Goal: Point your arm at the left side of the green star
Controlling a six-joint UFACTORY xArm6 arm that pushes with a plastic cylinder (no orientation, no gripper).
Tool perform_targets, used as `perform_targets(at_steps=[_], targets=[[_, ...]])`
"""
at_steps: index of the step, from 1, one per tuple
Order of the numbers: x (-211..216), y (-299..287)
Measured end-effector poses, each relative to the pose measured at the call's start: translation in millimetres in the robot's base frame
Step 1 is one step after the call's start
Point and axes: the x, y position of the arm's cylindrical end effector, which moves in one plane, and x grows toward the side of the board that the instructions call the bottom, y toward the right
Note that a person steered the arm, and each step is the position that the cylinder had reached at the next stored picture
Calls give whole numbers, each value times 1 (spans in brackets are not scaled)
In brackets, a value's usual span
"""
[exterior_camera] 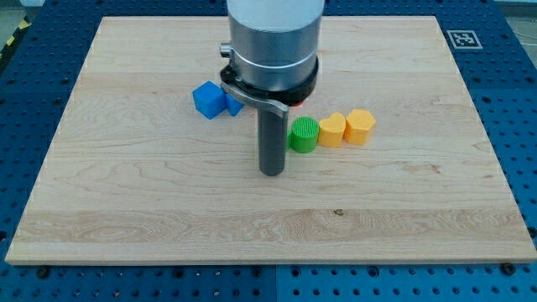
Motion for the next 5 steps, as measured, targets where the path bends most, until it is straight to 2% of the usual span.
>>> perform_targets(at_steps=[2,4,5], targets=[[0,0],[26,2],[26,2]])
